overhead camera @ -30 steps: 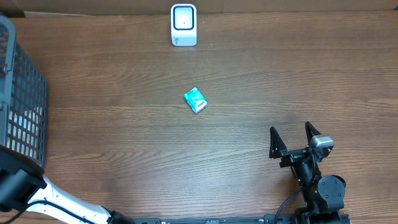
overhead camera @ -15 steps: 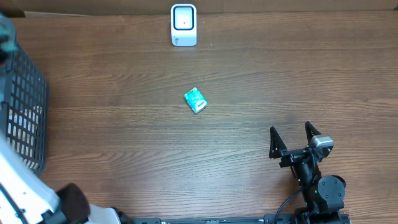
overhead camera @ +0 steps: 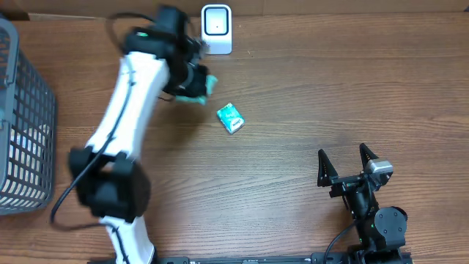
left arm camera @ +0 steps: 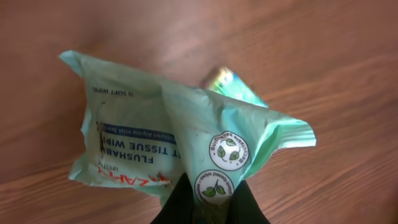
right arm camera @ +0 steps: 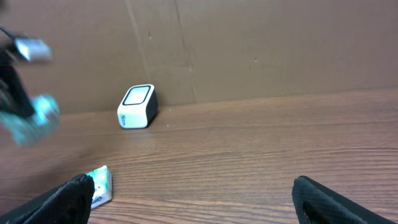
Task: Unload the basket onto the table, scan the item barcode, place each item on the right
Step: 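Move the second teal pack past the scanner and place it beside the first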
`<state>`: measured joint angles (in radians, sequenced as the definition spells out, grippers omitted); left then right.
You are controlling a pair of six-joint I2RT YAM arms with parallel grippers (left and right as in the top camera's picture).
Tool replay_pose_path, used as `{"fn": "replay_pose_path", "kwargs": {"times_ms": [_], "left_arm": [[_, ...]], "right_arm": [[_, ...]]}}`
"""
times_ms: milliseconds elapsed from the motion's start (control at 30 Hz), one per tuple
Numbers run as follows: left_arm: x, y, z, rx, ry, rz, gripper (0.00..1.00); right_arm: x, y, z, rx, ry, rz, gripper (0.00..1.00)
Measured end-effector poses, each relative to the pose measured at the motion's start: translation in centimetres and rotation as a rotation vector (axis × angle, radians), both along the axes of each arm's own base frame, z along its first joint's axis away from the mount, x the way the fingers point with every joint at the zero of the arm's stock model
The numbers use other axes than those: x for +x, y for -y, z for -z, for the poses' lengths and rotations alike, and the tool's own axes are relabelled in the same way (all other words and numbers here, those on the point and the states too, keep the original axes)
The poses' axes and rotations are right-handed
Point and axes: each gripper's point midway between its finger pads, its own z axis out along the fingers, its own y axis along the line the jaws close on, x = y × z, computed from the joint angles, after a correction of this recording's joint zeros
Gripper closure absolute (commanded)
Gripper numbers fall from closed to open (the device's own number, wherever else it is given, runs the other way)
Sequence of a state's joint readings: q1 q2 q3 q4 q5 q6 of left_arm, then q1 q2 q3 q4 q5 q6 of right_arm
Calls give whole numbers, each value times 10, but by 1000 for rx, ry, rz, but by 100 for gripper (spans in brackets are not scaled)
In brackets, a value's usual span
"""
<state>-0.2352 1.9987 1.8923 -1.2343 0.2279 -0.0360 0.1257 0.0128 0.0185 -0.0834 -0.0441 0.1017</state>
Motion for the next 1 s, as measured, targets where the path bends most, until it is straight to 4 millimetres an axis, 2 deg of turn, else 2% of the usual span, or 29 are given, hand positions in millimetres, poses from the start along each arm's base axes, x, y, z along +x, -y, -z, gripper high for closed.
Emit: {"fn": "replay_pose_path", "kwargs": {"times_ms": [100, 200, 233, 300, 333, 500, 600, 667, 733, 867, 933, 1000], "left_arm": [[-8, 21, 48, 23, -117, 37, 96], [-17, 34, 83, 41, -206, 48, 94], [-19, 35, 89, 45, -223, 45, 80], [-20, 35, 94, 46, -238, 37, 38], [-20, 35, 94, 46, -240, 31, 0], [-28, 30, 87, 57, -284, 15, 1], [-27, 24, 56, 54, -292, 6, 0], [-16, 16, 23, 34, -249, -17, 0], [-2, 2, -20, 9, -171, -53, 0], [25, -46, -107, -48, 80, -152, 0], [26, -81, -150, -64, 209, -227, 0], [19, -115, -183, -66, 302, -303, 1]], "right_arm": [[0, 0, 0, 0, 0, 0, 0], [0, 0, 0, 0, -1, 0, 0], [0, 0, 0, -1, 0, 0, 0], [0, 0, 0, 0, -1, 0, 0], [0, 0, 0, 0, -1, 0, 0], [0, 0, 0, 0, -1, 0, 0], [0, 0, 0, 0, 0, 0, 0], [0, 0, 0, 0, 0, 0, 0], [0, 0, 0, -1, -1, 0, 0], [0, 0, 0, -1, 0, -1, 0], [0, 0, 0, 0, 0, 0, 0], [0, 0, 0, 0, -1, 0, 0]]}}
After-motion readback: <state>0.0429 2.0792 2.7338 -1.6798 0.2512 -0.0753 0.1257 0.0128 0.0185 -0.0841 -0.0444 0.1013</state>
